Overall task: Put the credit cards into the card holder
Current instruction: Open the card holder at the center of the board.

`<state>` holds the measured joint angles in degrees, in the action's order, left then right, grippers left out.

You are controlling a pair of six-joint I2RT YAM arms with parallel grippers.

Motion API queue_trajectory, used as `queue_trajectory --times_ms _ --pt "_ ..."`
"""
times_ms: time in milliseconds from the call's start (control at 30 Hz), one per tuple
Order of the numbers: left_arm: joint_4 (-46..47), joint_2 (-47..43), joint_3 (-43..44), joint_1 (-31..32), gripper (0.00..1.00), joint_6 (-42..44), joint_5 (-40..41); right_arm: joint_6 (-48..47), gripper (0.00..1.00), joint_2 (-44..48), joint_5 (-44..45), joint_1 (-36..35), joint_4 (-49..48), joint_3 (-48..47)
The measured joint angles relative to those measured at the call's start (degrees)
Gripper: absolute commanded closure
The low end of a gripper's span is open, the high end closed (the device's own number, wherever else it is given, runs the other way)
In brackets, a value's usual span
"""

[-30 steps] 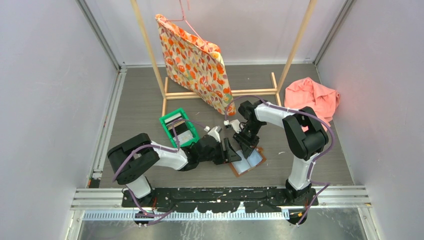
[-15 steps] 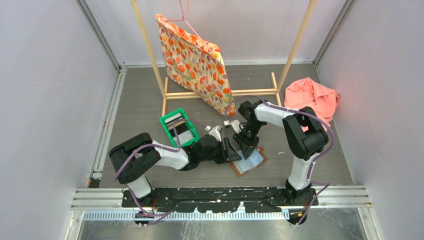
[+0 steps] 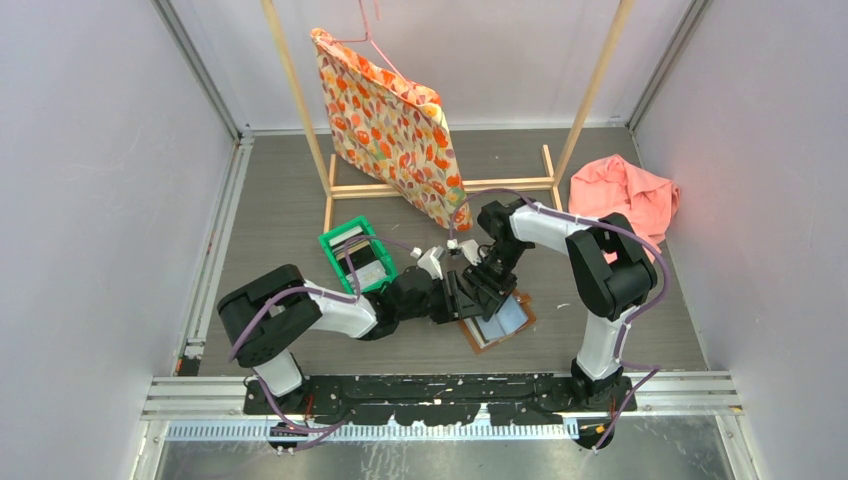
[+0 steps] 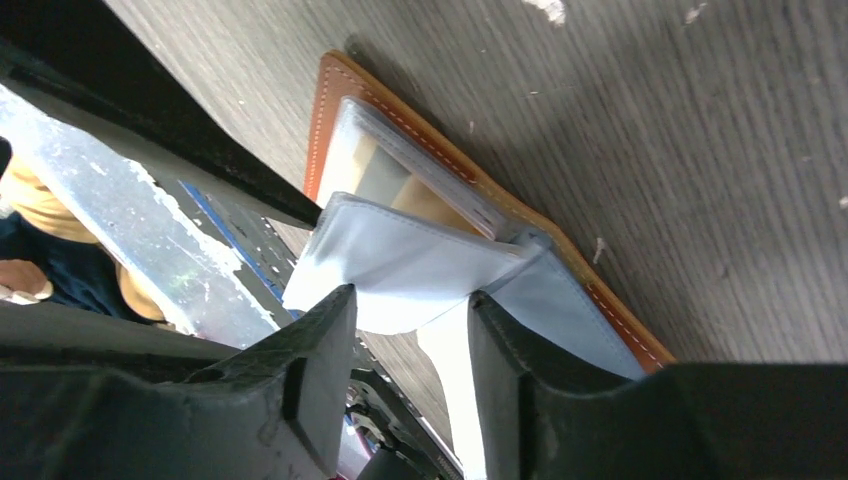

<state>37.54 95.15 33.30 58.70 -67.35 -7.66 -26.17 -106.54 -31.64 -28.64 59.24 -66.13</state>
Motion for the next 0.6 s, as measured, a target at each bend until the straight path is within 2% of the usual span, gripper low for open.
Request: queue_trajectory --times_ms 300,467,600 --pt "2.54 0.94 0.00 -0.33 0.54 -0.22 -1.46 -1.01 0.34 0.00 -3.61 0.57 1.22 -0.28" --pt "3.50 1.16 0.00 -0.33 0.54 -0.28 -2.05 -0.79 0.36 -0.02 -3.80 0.74 1.11 -0.31" --pt "3.54 1.38 0.00 -0.39 0.54 -0.35 -2.01 0.02 0.43 -0.50 -3.78 0.74 1.05 -0.35"
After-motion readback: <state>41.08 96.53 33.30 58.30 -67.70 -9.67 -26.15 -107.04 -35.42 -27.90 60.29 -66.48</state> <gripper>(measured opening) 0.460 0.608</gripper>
